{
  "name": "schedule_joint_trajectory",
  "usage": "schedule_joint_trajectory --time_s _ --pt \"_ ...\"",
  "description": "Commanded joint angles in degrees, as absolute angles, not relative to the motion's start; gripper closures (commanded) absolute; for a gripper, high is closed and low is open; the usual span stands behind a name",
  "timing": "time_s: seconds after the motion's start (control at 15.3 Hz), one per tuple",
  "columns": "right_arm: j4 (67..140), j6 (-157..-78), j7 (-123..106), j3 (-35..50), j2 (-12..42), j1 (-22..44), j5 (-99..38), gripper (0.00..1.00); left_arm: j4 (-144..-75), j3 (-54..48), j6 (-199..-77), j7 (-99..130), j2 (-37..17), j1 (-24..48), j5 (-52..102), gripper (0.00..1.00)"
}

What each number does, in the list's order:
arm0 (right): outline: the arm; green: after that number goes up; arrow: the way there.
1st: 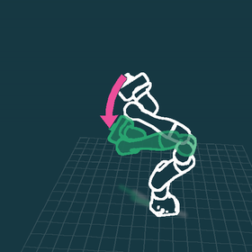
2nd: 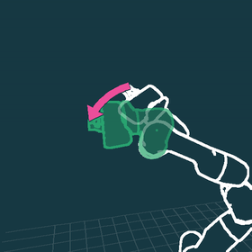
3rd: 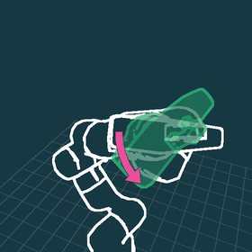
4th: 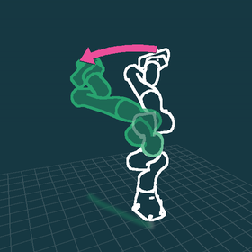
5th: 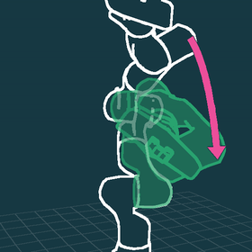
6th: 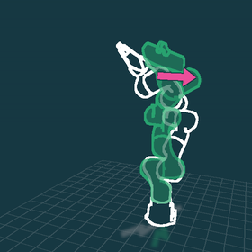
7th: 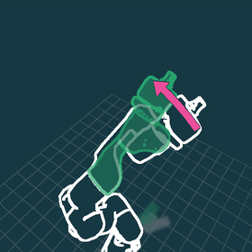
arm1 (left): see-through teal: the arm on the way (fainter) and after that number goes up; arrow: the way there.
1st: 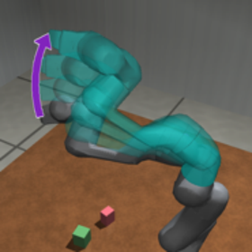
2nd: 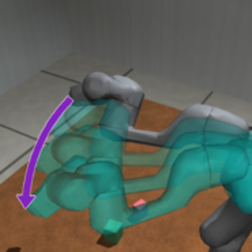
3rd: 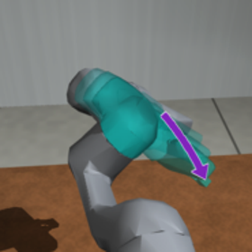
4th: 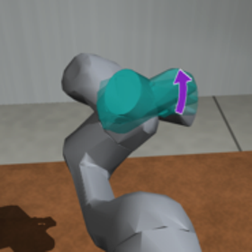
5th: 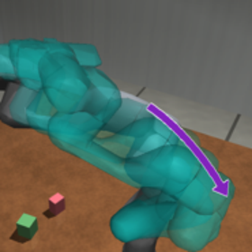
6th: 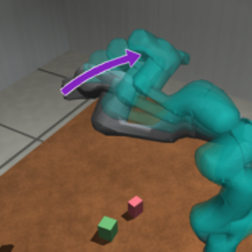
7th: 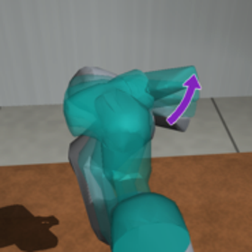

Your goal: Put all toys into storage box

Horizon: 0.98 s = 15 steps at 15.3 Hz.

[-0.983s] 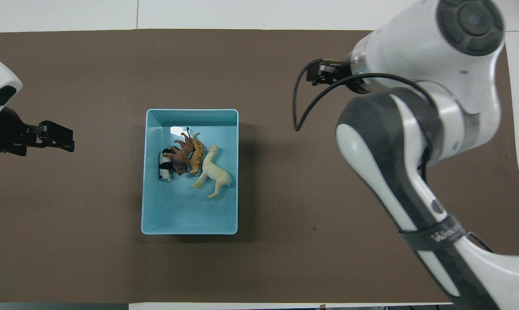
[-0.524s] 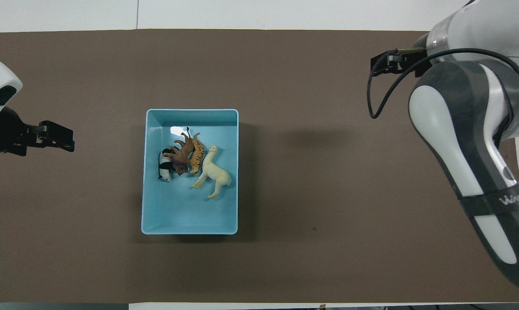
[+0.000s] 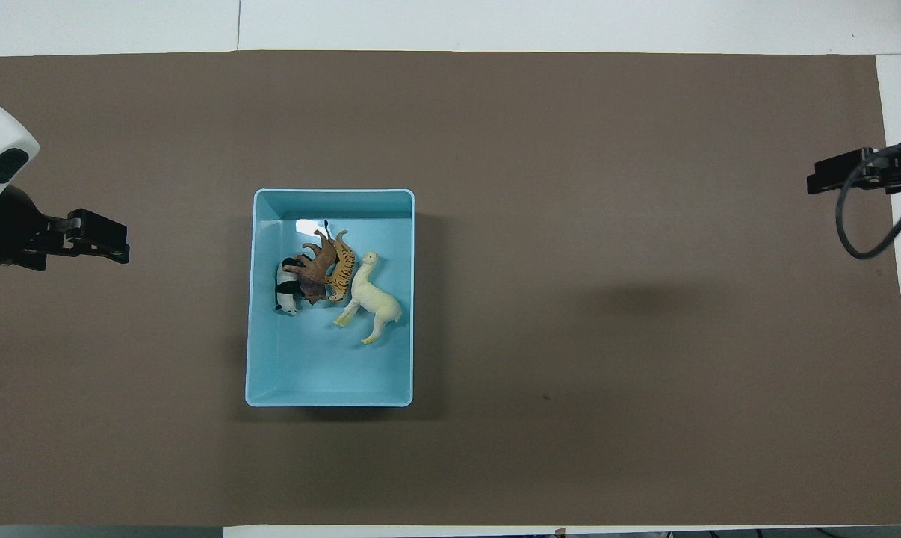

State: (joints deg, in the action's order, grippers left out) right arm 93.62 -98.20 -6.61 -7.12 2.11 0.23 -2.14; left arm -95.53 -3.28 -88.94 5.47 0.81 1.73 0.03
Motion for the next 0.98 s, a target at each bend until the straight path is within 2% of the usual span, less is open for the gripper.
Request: schedule_joint_trajectory --time_s 0.0,0.13,0.33,0.52,0.92 --pt "95.45 -92.85 -8.52 -6.15 -1.05 -2.45 -0.44 0.00 -95.45 -3.60 -88.77 5.10 1.23 0.88 0.70 0.00" --pt "94.49 -87.30 -9.84 -5.98 -1.84 -2.55 -0.18 0.00 -95.45 -3.60 -88.77 5.10 1.14 0.88 0.70 0.00" --pt "93.52 -83.68 -10.28 -5.45 -1.93 -2.46 2.29 0.00 -95.36 -3.60 -88.77 5.10 1.14 0.88 0.70 0.00" --pt "90.89 -84.19 -9.93 -5.36 -1.24 -2.55 2.72 0.00 -95.45 -3.60 -88.77 5.10 1.14 0.88 0.70 0.00" --pt "91.32 -87.54 -8.10 -5.36 -1.23 -2.55 2.46 0.00 -95.45 -3.60 -88.77 5.10 1.23 0.88 0.70 0.00"
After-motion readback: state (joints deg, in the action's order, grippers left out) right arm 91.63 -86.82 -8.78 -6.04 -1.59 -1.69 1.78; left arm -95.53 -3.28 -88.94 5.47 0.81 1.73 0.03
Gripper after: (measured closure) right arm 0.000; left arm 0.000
